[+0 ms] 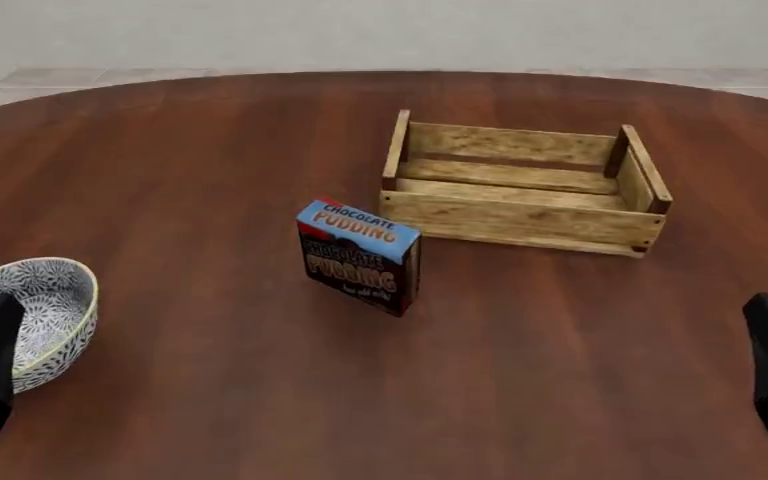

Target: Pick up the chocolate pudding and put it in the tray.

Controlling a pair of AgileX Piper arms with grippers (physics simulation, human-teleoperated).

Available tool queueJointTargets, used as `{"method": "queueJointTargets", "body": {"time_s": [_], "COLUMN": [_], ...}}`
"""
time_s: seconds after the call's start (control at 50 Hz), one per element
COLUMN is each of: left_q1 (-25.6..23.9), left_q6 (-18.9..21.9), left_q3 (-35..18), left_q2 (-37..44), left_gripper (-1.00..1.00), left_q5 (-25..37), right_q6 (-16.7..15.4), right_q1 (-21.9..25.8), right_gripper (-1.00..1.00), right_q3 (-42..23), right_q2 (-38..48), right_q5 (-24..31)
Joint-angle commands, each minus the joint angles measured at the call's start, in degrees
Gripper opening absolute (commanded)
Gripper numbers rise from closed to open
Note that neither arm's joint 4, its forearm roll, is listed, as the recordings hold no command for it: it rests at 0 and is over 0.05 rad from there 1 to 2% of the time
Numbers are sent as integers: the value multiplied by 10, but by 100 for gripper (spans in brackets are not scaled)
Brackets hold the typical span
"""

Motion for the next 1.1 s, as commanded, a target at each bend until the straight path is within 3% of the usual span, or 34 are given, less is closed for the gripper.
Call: {"method": "queueJointTargets", "body": {"time_s": [0.02,0.44,0.52,0.64,0.72,0.78,0.88,0.94,1.0,1.06,1.1], "left_q1": [0,0,0,0,0,0,0,0,0,0,0], "left_q6": [0,0,0,0,0,0,0,0,0,0,0], "left_q3": [0,0,0,0,0,0,0,0,0,0,0], "left_q2": [0,0,0,0,0,0,0,0,0,0,0], "left_gripper": [100,100,100,100,100,100,100,100,100,100,100], "left_q5": [0,0,0,0,0,0,0,0,0,0,0], "right_q6": [-6,-16,-3,-16,-27,-4,-45,-22,-19,-77,-58], "right_q1": [7,24,20,38,51,59,64,67,71,89,90], "right_gripper": [100,100,100,100,100,100,100,100,100,100,100], "right_q3": [-3,0,-22,-66,-101,-120,-157,-191,-218,-244,-272], "right_q2": [26,73,92,154,145,175,194,237,285,273,318], "right_q5": [-20,-62,-61,-67,-36,-40,-34,-25,-20,-7,5]}}
